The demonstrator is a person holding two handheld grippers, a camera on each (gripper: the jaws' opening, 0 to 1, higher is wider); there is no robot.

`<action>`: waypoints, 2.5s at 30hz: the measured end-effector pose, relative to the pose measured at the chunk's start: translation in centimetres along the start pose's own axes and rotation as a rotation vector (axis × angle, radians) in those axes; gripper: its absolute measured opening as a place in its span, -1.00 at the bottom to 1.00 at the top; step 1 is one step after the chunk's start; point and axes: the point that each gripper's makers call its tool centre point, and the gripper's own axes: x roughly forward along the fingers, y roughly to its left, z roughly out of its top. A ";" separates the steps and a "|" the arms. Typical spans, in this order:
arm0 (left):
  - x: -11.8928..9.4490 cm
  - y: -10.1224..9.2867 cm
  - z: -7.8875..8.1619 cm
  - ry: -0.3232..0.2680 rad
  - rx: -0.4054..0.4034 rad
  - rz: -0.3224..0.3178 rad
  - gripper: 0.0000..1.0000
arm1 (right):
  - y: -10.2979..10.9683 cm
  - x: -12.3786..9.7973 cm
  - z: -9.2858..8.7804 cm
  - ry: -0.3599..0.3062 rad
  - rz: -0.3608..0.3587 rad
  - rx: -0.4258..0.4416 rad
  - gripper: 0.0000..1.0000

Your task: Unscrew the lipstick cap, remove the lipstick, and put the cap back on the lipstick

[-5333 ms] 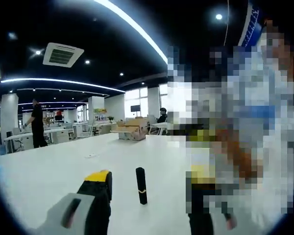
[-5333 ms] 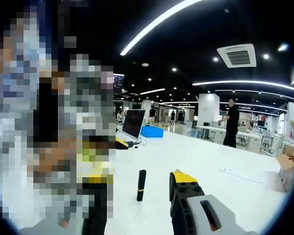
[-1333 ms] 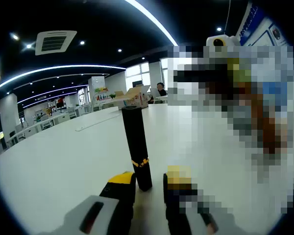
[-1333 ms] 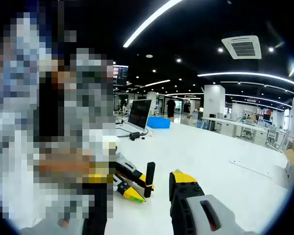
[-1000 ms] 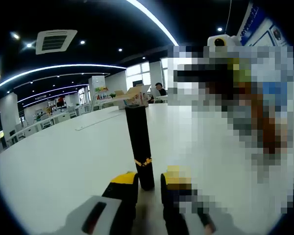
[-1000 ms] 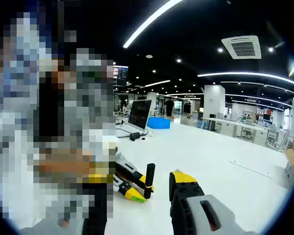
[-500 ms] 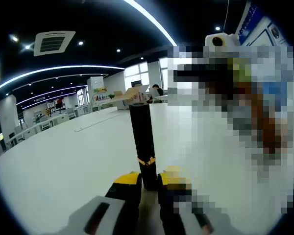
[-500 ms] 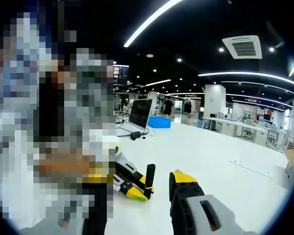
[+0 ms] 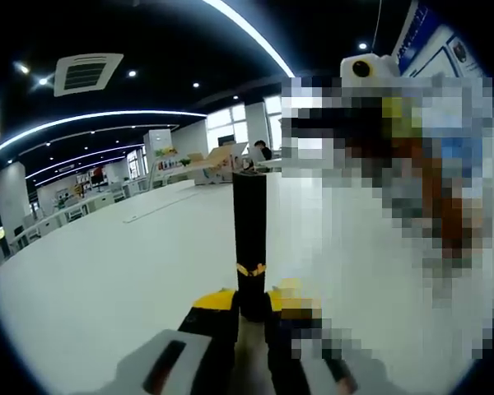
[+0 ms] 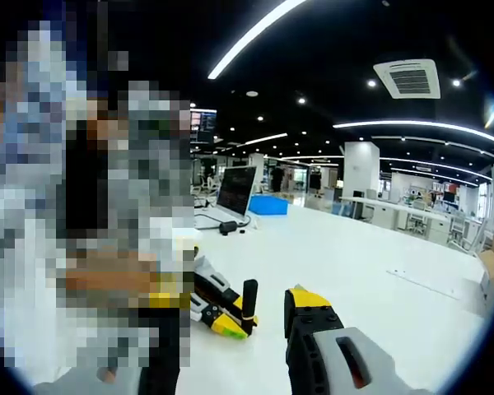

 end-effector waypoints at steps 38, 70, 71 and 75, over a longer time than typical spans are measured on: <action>-9.2 -2.2 8.1 -0.040 0.051 -0.048 -0.72 | 4.6 -1.5 5.8 -0.169 0.067 -0.012 -0.09; -9.3 -8.5 7.0 0.080 0.190 -0.204 -0.73 | 8.7 0.2 5.5 -0.164 0.241 0.033 -0.26; -9.3 -8.7 6.9 0.087 0.200 -0.207 -0.73 | 8.8 0.3 5.4 -0.161 0.240 0.031 -0.27; -9.1 -9.2 6.6 0.095 0.216 -0.225 -0.73 | 8.7 0.3 5.3 -0.158 0.245 0.035 -0.32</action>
